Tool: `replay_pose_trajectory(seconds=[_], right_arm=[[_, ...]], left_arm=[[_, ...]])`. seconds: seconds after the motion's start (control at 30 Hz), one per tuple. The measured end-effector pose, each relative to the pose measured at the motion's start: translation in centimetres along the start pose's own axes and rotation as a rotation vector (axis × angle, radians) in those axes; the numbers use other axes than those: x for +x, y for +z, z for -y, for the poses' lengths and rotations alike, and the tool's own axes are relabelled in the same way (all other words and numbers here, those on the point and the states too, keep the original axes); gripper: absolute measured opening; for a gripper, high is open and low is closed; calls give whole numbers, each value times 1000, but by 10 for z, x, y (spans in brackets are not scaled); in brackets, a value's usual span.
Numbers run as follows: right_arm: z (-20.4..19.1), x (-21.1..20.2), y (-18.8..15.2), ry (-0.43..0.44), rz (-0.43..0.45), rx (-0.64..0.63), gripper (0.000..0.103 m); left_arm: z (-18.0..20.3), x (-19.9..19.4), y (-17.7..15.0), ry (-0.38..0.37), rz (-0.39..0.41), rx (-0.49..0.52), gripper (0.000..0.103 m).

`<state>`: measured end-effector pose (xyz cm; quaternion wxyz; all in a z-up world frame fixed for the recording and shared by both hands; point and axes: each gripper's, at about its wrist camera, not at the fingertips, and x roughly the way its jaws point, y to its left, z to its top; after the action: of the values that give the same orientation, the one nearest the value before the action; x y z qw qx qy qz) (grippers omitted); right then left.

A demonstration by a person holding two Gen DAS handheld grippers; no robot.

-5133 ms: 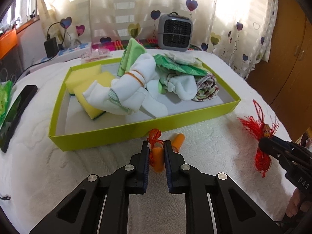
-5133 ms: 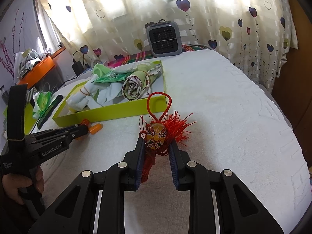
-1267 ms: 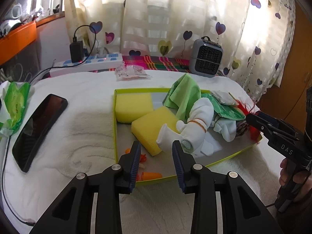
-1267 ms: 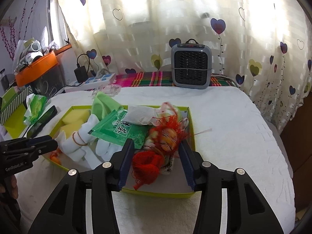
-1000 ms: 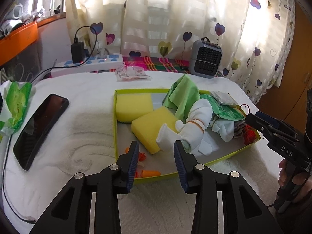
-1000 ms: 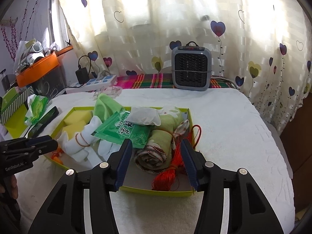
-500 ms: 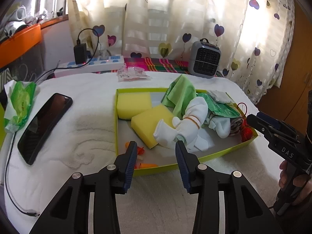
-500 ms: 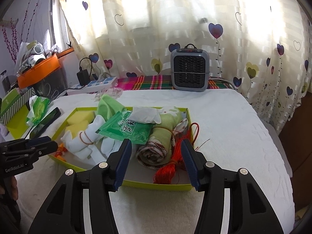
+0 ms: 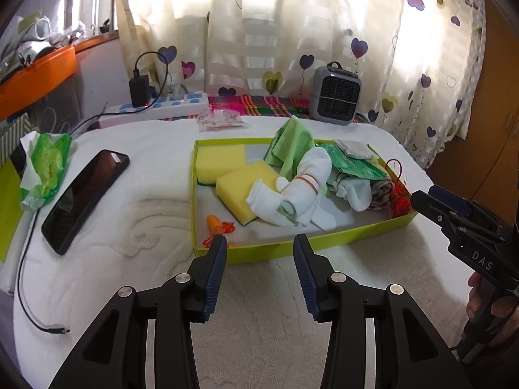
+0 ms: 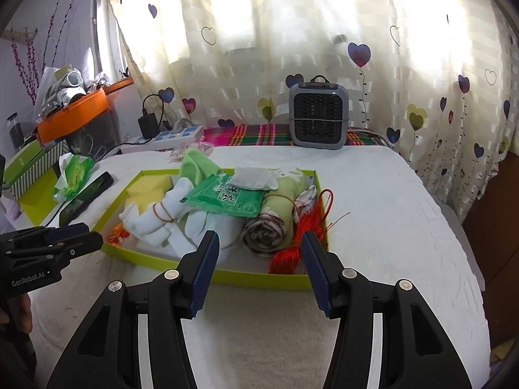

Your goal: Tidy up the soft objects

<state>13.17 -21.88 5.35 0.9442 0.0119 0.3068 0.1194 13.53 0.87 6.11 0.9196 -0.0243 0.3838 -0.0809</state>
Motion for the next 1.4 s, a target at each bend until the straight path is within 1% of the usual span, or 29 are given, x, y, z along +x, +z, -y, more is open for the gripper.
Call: replay_pose_trajectory(seconds=[0.1,0.23,0.37,0.4,0.5,0.57,0.8,0.9,1.13,1.33,1.4], right_arm=[[-4,-4,-3,9,-3,-2,54],[-11,-7,-11,20,-24,-8,54],[-20,-4,-24,28,-79,-17,55],[-23,-2,-28,26,-96,-20,59],[-29,0,-37,28,-130,-27,64],[-31,2,-41,20,-151,-35,64],[-32,9,-54,-2,-215,-37,64],[-32,10,-57,-11,-229,-41,64],[-26,14,-61,-40,-261,-18,64],[-25,16,-61,-63,-272,-23,65],[-25,16,-62,-66,-274,-31,66]], left_arm=[[4,-5,-6,-13,-3,5,41],[10,-8,-15,4,-14,8,41],[19,-6,-26,18,-41,13,41],[20,-5,-30,15,-49,12,41],[24,1,-40,34,-78,4,42],[26,4,-46,55,-89,3,42],[31,13,-59,64,-136,5,42],[34,14,-61,82,-134,13,42],[42,16,-65,128,-117,28,46],[42,17,-65,135,-106,11,50],[42,18,-65,139,-104,7,50]])
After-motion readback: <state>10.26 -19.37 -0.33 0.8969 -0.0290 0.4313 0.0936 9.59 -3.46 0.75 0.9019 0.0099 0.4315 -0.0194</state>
